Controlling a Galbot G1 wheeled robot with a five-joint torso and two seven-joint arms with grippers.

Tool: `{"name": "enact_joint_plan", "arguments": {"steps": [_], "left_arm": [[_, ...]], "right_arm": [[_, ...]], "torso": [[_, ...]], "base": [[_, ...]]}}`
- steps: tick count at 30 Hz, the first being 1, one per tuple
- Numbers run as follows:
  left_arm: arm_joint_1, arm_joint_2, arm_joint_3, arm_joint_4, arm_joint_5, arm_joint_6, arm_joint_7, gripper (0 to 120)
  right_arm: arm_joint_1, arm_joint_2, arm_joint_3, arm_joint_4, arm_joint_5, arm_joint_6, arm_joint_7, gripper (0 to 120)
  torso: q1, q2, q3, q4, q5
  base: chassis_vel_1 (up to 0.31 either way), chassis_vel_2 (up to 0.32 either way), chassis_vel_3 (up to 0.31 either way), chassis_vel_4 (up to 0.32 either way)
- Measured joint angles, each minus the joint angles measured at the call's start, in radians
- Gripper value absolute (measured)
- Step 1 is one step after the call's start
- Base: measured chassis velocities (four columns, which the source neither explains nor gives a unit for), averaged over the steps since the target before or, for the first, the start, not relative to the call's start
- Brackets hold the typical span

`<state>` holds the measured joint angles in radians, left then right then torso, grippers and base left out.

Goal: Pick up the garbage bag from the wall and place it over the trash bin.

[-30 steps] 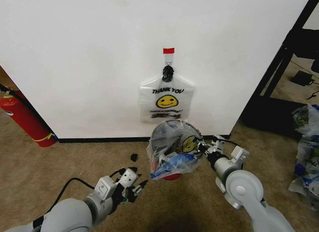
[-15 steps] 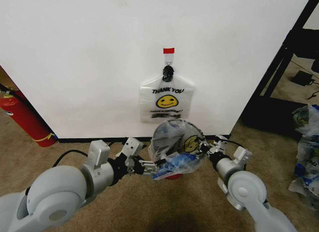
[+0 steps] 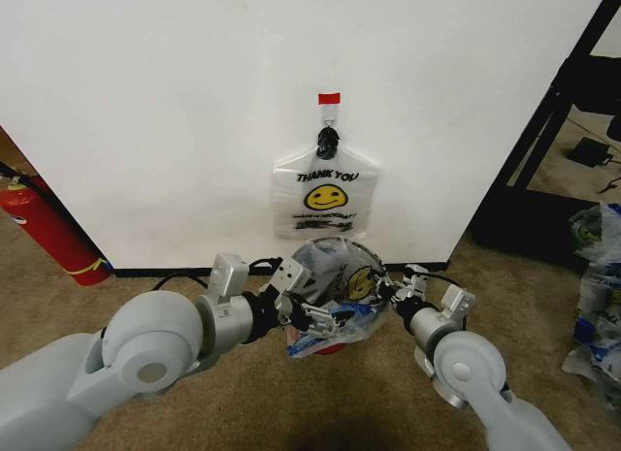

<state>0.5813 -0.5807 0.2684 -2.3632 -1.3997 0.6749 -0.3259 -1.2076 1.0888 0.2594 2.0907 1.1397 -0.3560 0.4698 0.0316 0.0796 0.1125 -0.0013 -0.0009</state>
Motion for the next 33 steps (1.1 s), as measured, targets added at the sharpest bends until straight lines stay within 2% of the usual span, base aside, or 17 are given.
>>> {"name": "enact_joint_plan", "arguments": {"steps": [6, 10, 15, 17, 22, 24, 29, 31, 33], "left_arm": [[-0.032, -0.031, 0.082, 0.051, 0.025, 0.0, 0.011, 94], [-0.048, -0.045, 0.099, 0.075, 0.027, -0.002, 0.013, 90], [-0.056, -0.051, 0.106, 0.086, 0.028, -0.004, 0.02, 74], [-0.056, -0.051, 0.106, 0.087, 0.028, -0.005, 0.021, 73], [-0.05, -0.051, 0.107, 0.092, 0.029, -0.005, 0.022, 52], [-0.049, -0.051, 0.107, 0.093, 0.029, -0.005, 0.022, 49], [-0.044, -0.047, 0.107, 0.093, 0.031, -0.005, 0.022, 26], [-0.044, -0.048, 0.107, 0.093, 0.031, -0.005, 0.022, 24], [-0.043, -0.048, 0.107, 0.092, 0.031, -0.005, 0.022, 14]], "right_arm": [[-0.008, 0.002, 0.0, 0.008, 0.0, -0.003, 0.0, 1], [-0.01, -0.002, 0.003, 0.011, 0.002, -0.003, 0.0, 1], [-0.01, -0.005, 0.005, 0.014, 0.003, -0.005, 0.0, 1], [-0.01, -0.005, 0.005, 0.014, 0.003, -0.005, 0.0, 1], [-0.008, -0.005, 0.003, 0.014, 0.004, -0.005, 0.001, 1], [-0.008, -0.005, 0.002, 0.014, 0.004, -0.005, 0.001, 1], [-0.006, -0.005, 0.002, 0.014, 0.006, -0.005, 0.001, 1], [-0.006, -0.005, 0.002, 0.013, 0.006, -0.005, 0.001, 1], [-0.006, -0.005, 0.003, 0.013, 0.006, -0.005, 0.001, 1]], "torso": [[0.0, 0.0, 0.0, 0.0, 0.0], [0.0, 0.0, 0.0, -0.0001, 0.0001], [0.0, 0.0, 0.0, -0.0001, 0.0001], [0.0, 0.0, 0.0, -0.0001, 0.0001], [0.0, 0.0, 0.0, -0.0001, 0.0], [0.0, 0.0, 0.0, -0.0001, 0.0001], [0.0, 0.0, 0.0, 0.0, 0.0], [0.0, 0.0, 0.0, -0.0001, 0.0], [0.0, 0.0, 0.0, -0.0001, 0.0001]], "base": [[0.0, 0.0, 0.0, 0.0], [0.0, 0.0, 0.0, 0.0], [0.0, 0.0, 0.0, 0.0], [0.0, 0.0, 0.0, 0.0], [0.0, 0.0, 0.0, 0.0], [0.0, 0.0, 0.0, 0.0], [0.0, 0.0, 0.0, 0.0], [0.0, 0.0, 0.0, 0.0], [0.0, 0.0, 0.0, 0.0]]}}
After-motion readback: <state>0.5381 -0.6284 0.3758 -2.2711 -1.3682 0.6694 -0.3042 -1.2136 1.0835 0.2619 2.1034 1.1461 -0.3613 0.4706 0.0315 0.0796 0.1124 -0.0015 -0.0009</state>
